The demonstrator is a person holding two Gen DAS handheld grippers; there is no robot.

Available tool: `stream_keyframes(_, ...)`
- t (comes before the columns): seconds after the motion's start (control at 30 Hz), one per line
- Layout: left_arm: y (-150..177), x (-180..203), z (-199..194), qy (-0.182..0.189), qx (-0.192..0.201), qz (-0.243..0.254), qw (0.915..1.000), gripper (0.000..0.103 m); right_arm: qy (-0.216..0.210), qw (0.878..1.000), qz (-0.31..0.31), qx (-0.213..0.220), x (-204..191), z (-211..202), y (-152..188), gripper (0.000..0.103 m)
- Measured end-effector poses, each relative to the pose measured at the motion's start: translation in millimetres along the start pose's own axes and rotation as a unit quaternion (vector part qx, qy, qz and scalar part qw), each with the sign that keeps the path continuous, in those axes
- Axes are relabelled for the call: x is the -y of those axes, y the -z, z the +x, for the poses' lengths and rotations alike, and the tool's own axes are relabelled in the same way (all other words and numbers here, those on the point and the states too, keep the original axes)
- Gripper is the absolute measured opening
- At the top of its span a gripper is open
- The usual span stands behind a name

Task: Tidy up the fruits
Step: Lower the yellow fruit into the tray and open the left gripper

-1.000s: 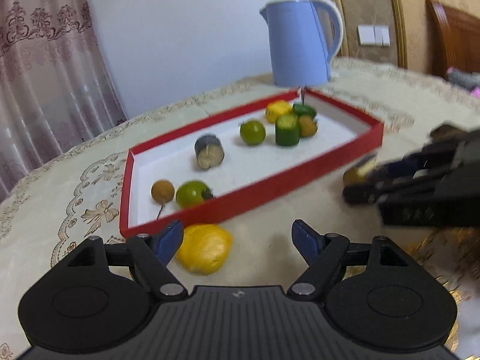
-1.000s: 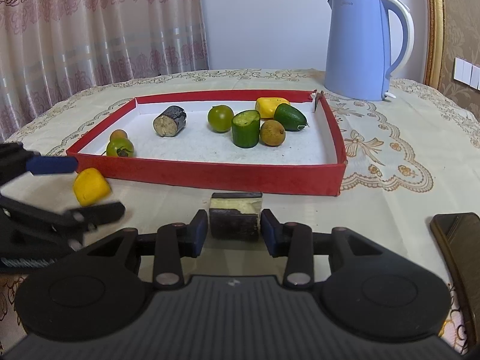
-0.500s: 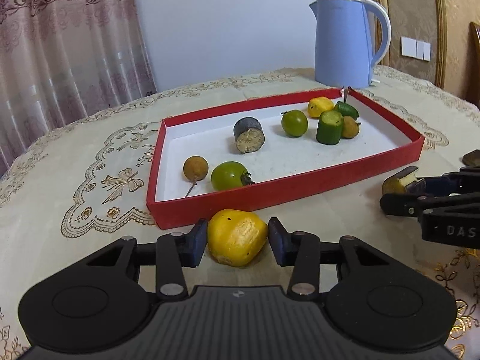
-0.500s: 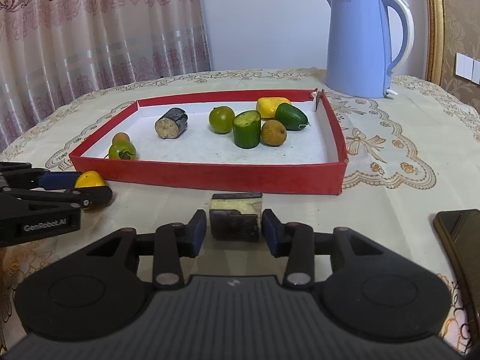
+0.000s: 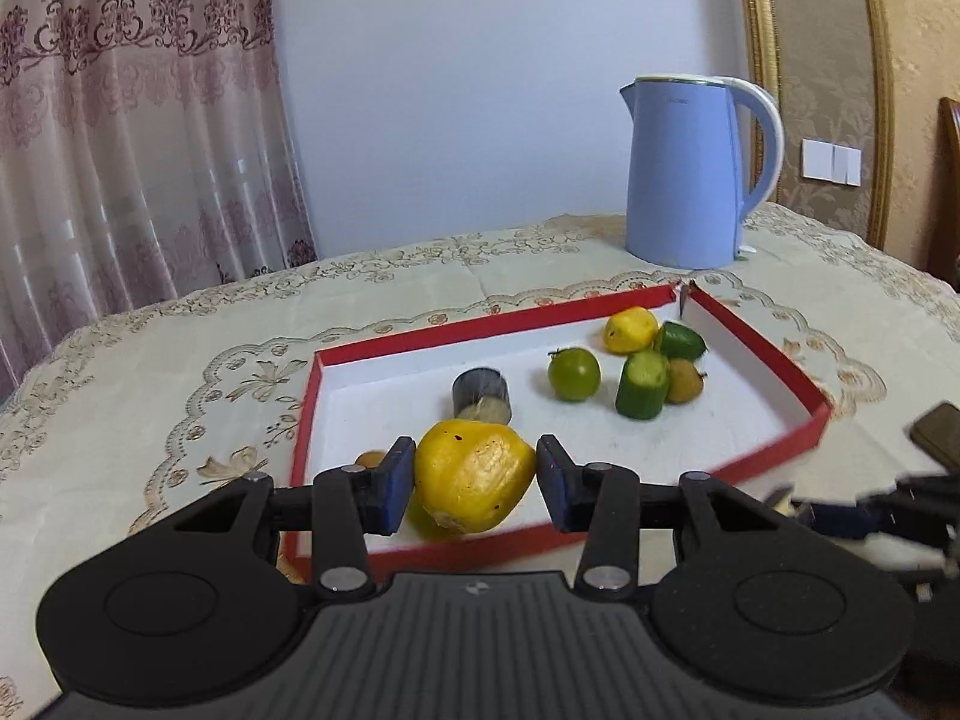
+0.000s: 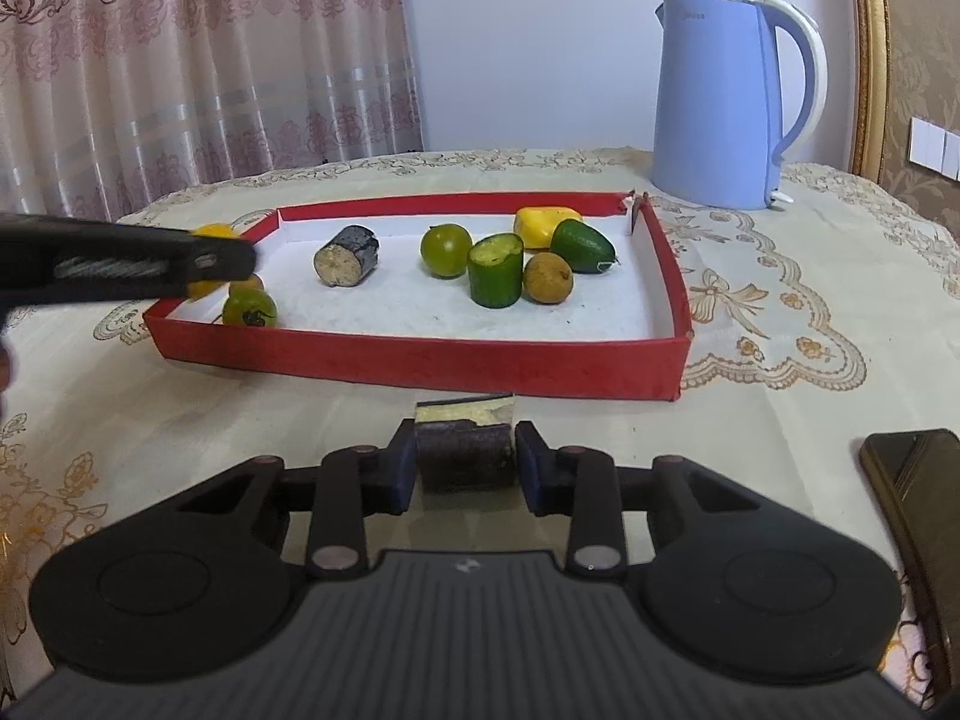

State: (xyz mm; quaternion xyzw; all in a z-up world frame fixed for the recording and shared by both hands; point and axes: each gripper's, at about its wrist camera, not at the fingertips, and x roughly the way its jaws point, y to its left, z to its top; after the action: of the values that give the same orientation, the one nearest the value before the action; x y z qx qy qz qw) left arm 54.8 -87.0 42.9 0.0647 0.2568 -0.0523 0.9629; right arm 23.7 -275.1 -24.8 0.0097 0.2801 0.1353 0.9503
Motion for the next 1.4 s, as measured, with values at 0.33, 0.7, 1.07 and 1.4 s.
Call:
stream_keyframes(0.33, -33, 23, 48, -0.014, -0.009, 0.012, 0.9998, 0.042, 0.0, 1.0, -0.002, 0.008, 2, -11, -1, 0.031)
stream_keyframes(0.7, -49, 34, 103, -0.042, -0.043, 0.008, 0.9982, 0.042, -0.001, 1.0, -0.003, 0.012, 5, -18, 0, 0.031)
stream_keyframes(1.07, -53, 40, 104, -0.061, -0.049, 0.015, 0.9968, 0.06, -0.004, 1.0, -0.002, 0.014, 5, -19, -2, 0.031)
stream_keyframes(1.4, -6, -46, 15, -0.199, 0.01, -0.143, 0.9695, 0.094, -0.036, 0.998, 0.023, 0.047, 15, -21, -23, 0.031)
